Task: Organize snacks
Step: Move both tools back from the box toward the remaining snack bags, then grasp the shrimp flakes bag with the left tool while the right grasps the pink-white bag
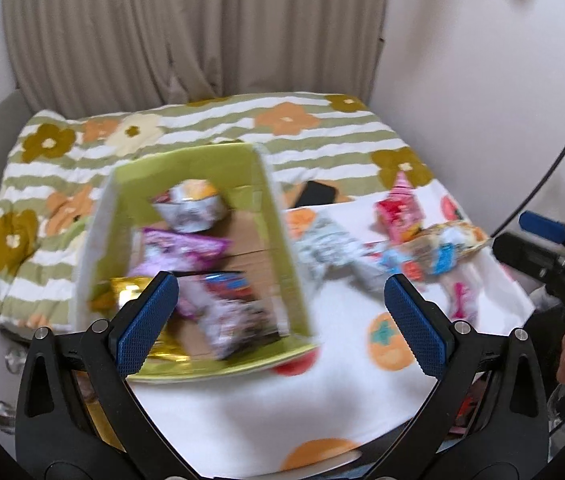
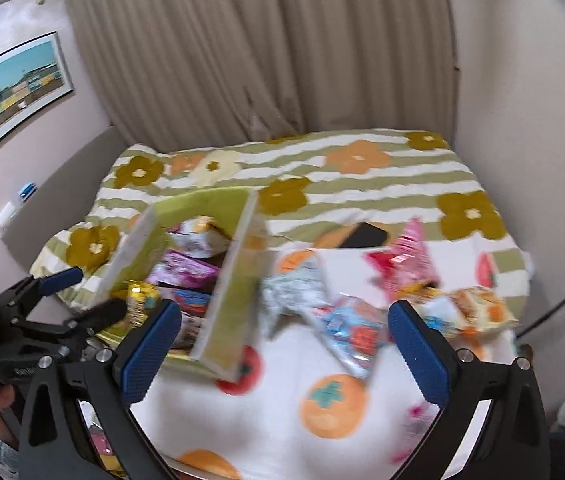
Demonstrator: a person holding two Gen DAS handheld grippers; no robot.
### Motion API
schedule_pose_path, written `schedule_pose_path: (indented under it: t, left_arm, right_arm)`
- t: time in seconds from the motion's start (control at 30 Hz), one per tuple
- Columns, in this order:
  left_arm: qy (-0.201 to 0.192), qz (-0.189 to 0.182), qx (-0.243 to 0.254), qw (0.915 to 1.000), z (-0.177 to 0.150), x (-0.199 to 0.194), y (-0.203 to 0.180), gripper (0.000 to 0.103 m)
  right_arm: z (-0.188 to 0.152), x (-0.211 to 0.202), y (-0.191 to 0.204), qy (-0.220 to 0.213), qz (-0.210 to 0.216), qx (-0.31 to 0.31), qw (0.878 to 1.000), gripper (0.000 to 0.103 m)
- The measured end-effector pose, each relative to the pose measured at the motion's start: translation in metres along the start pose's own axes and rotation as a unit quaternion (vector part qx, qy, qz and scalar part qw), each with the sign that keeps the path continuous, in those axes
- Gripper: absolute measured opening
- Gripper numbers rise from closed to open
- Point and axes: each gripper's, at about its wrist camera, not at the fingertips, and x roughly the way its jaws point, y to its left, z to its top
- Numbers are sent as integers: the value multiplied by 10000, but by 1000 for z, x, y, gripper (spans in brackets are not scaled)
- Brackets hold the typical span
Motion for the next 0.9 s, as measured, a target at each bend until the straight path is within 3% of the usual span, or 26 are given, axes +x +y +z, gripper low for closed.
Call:
schedule_pose_path:
  t: [0.3, 0.53, 0.7, 0.9]
  left_arm:
    - [379, -186, 265, 9988, 7, 54, -102, 102]
    - [737, -95, 427, 9963, 2, 104, -144, 102]
    - [853, 149, 985, 9914, -7, 140, -167, 102]
    - [946, 326, 1804, 9785, -17, 179, -188, 102]
  right_arm:
    - [-25, -6, -91, 426, -143, 195, 9988, 103]
    - [-54, 12, -137, 910, -25, 494, 9946, 103]
    - [-79, 36, -151, 1254, 80, 565, 9905, 103]
    - [-112, 59, -156, 1570, 119, 708, 9850, 103]
